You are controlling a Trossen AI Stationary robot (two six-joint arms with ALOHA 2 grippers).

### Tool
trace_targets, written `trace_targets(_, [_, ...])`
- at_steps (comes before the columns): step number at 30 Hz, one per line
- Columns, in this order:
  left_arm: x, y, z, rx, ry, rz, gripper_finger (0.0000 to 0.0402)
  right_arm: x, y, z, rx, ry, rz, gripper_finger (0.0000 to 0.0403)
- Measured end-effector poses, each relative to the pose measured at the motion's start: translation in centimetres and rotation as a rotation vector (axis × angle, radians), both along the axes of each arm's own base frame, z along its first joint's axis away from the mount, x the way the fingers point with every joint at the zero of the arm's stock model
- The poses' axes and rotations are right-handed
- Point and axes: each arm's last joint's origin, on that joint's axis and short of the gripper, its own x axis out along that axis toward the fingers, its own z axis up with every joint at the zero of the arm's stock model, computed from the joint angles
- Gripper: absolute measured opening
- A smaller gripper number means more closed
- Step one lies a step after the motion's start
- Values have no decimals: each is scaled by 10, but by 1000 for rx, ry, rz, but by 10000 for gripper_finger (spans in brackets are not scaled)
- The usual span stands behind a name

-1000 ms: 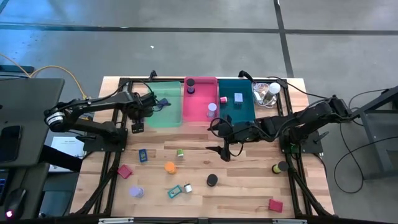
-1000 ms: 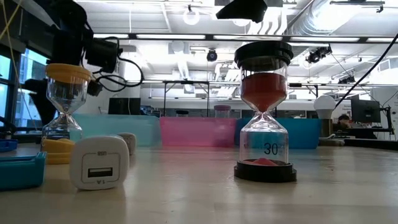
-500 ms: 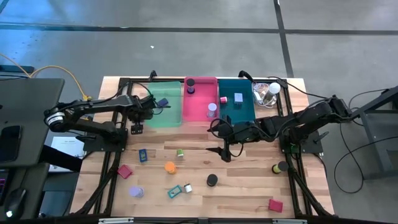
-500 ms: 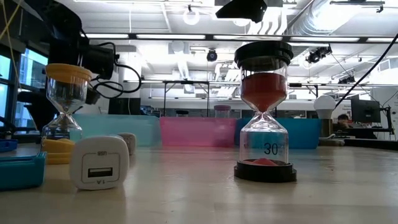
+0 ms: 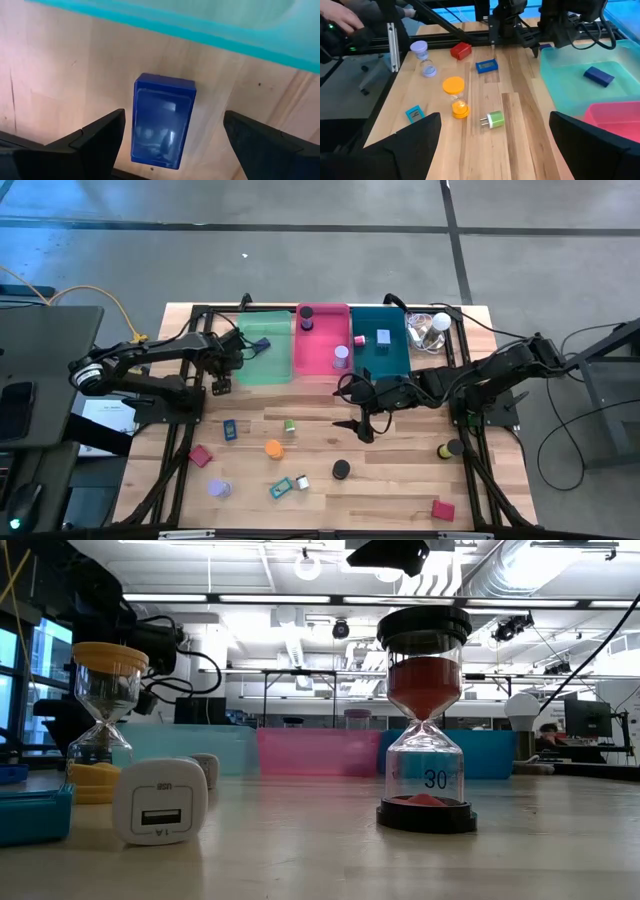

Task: Pick & Place Office items
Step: Put the purple digital clock into the green bin

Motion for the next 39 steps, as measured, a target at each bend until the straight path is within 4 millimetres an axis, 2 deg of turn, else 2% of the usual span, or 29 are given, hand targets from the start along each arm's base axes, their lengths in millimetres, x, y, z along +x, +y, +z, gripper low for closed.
trace_targets(6, [-2, 3, 0, -2, 1, -37, 333, 0, 0, 0, 0, 0, 0, 362])
trace_targets(10, [-4, 3, -3, -24, -7, -36, 312, 0, 0, 0, 0, 0, 0, 362])
trace_targets(14, [-5, 2, -4, -37, -8, -45, 264, 0, 0, 0, 1, 0, 0, 362])
trace_targets(21, [-2, -3, -4, -49, 4, -90, 143, 0, 0, 0, 3, 0, -2, 362])
trace_targets(27, [3, -12, -1, -12, 68, -126, 144, -1, 0, -2, 0, 21, -2, 362])
trace_targets(30, [1, -16, 4, 28, 177, -121, 144, -1, 0, -2, 4, 23, -5, 362])
trace_targets(35, [4, -18, 26, 17, 248, -107, 144, -2, 1, -2, 0, 27, -6, 362])
trace_targets(39, [6, -15, 55, 29, 288, -46, 144, -2, 1, -2, 0, 27, -6, 362])
